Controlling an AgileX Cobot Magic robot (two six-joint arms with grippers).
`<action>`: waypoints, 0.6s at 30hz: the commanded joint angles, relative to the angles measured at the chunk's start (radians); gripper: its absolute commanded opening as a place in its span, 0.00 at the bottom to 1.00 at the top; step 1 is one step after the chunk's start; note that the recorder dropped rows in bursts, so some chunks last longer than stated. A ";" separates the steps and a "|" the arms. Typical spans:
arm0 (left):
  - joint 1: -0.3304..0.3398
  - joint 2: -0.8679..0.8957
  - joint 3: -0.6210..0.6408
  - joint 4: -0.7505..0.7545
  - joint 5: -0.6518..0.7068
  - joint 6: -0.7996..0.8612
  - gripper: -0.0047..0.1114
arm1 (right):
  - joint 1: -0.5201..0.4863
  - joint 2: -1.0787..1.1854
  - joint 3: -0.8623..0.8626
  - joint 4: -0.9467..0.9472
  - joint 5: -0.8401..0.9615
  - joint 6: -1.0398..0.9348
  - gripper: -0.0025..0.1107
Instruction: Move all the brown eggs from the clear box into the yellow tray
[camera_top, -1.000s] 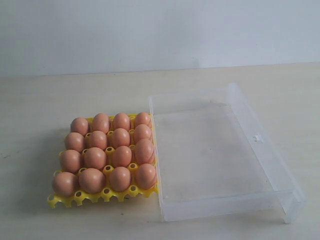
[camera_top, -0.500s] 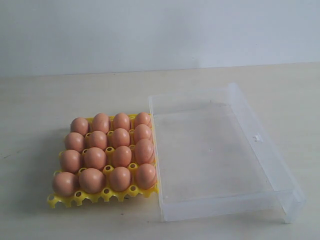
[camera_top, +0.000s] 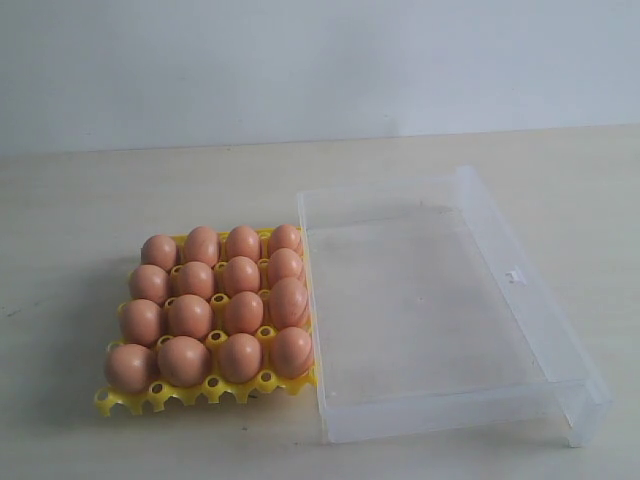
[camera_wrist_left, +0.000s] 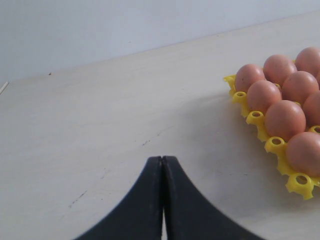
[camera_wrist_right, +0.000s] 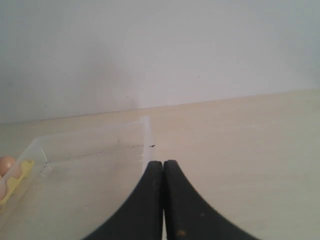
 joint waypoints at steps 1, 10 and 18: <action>-0.001 -0.006 -0.004 -0.001 -0.007 0.000 0.04 | -0.005 -0.005 0.005 -0.009 -0.005 0.000 0.02; -0.001 -0.006 -0.004 -0.001 -0.007 0.000 0.04 | -0.005 -0.005 0.005 -0.009 -0.011 -0.001 0.02; -0.001 -0.006 -0.004 -0.001 -0.007 0.000 0.04 | -0.005 -0.005 0.005 -0.009 -0.027 -0.028 0.02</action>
